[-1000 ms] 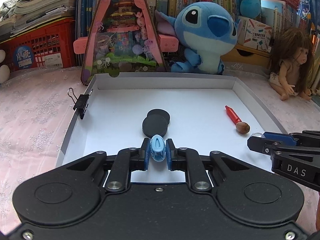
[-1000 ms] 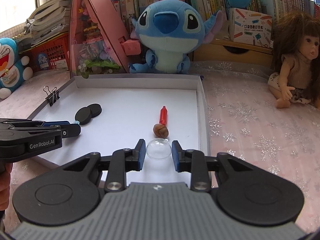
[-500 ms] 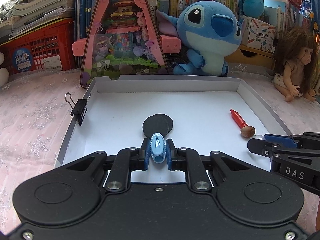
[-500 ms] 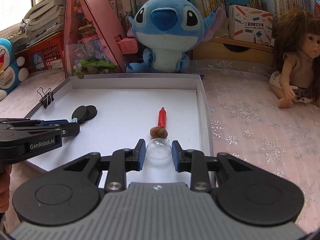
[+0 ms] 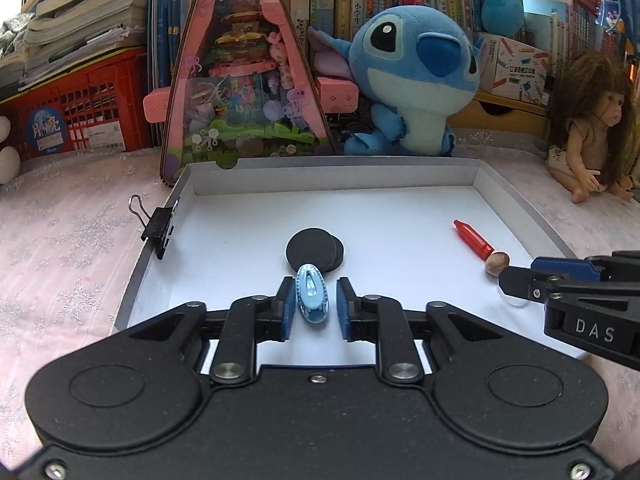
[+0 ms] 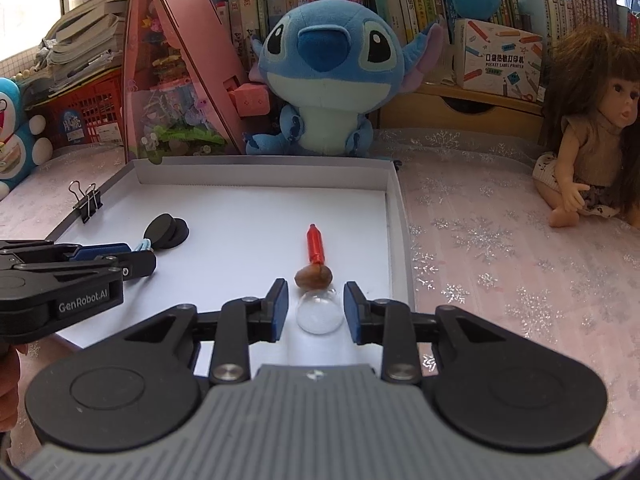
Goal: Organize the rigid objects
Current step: 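Open the left tool by the black discs while the right tool releases the ball by the acorn, then withdraw both open tools from the tray back toward the loose objects, then reach the left tool to a larger blue hair clip while the right tool reaches a red crayon, then close the left tool on the blue hair clip while the right tool grasps the red crayon, then carry the blue clip in the left tool while the right tool carries the crayon over the tray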
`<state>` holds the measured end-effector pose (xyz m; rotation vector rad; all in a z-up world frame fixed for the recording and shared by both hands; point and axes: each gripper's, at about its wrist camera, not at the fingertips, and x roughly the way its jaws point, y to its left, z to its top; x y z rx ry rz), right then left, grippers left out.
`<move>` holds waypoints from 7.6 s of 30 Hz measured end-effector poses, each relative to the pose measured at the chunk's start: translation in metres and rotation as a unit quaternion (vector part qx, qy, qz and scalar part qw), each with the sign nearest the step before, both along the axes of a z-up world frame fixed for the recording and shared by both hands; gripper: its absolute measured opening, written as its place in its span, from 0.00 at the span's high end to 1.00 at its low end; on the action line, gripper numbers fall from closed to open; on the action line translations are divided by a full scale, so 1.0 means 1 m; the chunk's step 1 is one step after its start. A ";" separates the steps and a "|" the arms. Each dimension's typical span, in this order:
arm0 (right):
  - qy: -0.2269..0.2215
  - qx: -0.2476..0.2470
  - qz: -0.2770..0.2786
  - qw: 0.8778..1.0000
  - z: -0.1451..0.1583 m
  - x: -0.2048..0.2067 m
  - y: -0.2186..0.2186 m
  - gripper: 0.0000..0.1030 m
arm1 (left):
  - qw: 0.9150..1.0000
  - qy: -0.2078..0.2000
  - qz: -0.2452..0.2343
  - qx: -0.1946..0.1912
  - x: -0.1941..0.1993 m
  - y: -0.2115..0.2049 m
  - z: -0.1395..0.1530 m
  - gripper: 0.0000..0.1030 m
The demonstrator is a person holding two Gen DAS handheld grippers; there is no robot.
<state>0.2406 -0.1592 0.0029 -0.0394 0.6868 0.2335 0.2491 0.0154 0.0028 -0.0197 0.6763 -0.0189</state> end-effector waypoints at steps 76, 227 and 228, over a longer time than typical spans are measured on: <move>-0.048 0.005 0.011 0.999 0.003 -0.192 -0.053 0.00 | 0.994 -0.042 -0.097 -0.025 -0.229 0.014 0.010 0.12; -0.089 0.033 -0.024 0.995 0.035 -0.130 -0.039 0.52 | 0.997 -0.070 -0.001 -0.009 -0.141 0.024 0.051 0.66; -0.090 0.033 -0.023 0.995 0.036 -0.126 -0.037 0.52 | 0.997 -0.071 -0.002 -0.014 -0.135 0.023 0.052 0.66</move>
